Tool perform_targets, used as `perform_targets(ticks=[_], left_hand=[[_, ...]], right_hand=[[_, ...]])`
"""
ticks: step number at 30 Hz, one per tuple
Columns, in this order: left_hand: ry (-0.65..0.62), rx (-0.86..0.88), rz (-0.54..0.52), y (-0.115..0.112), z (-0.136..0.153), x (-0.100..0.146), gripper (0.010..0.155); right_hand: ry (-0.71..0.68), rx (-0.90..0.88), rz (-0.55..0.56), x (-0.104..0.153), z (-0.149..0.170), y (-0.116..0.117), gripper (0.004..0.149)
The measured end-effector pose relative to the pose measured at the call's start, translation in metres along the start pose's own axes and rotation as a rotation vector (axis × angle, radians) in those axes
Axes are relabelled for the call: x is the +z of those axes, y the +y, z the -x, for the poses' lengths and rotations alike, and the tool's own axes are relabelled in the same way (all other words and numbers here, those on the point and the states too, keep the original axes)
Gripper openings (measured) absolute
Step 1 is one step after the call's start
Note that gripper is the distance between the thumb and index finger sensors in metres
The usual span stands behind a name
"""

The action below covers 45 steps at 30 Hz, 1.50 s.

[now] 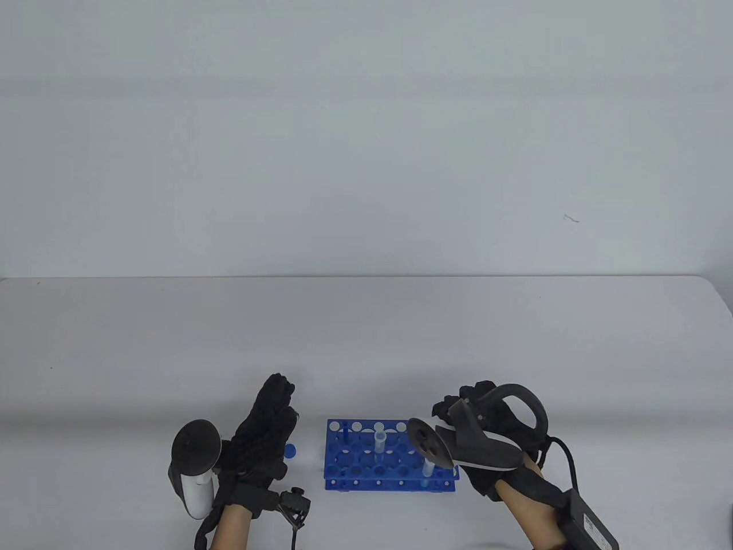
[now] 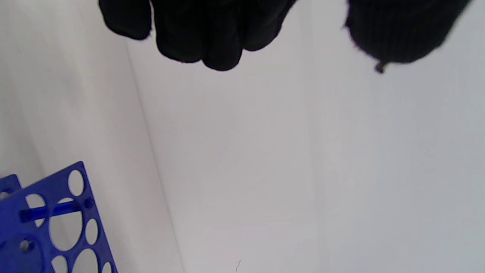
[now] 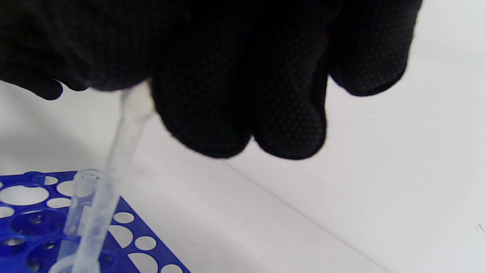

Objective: Press a plastic transfer pipette bulb to move liquid between test tubes

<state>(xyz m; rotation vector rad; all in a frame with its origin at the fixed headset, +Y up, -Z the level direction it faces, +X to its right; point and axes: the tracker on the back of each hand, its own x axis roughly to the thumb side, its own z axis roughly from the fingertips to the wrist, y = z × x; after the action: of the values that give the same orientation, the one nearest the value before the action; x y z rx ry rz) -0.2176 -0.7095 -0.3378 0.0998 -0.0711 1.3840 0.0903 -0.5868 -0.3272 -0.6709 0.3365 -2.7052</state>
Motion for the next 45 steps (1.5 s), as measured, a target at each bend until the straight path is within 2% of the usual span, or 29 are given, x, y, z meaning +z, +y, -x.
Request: perform_targets(ticks=[8, 16, 20, 24, 30, 39, 45], left_hand=[[0.001, 0.0, 0.0, 0.0, 0.0, 0.0, 0.092], [0.0, -0.002, 0.0, 0.0, 0.0, 0.0, 0.092], [0.0, -0.005, 0.0, 0.0, 0.0, 0.0, 0.092], [0.001, -0.006, -0.001, 0.0, 0.0, 0.0, 0.092], [0.0, -0.002, 0.001, 0.0, 0.0, 0.0, 0.092], [0.0, -0.001, 0.001, 0.0, 0.0, 0.0, 0.092], [-0.005, 0.01, 0.006, 0.0, 0.001, -0.001, 0.092]], right_hand=[[0.06, -0.096, -0.041, 0.004, 0.016, -0.008, 0.045], [0.11, -0.203, -0.103, 0.006, 0.038, -0.032, 0.048], [0.128, -0.23, -0.047, 0.002, 0.041, -0.044, 0.048], [0.127, -0.261, 0.04, -0.006, 0.032, -0.049, 0.048], [0.079, -0.245, 0.033, -0.026, 0.004, -0.042, 0.048], [0.06, -0.143, -0.02, -0.047, -0.023, -0.025, 0.046], [0.026, -0.044, 0.013, -0.057, -0.043, -0.008, 0.042]])
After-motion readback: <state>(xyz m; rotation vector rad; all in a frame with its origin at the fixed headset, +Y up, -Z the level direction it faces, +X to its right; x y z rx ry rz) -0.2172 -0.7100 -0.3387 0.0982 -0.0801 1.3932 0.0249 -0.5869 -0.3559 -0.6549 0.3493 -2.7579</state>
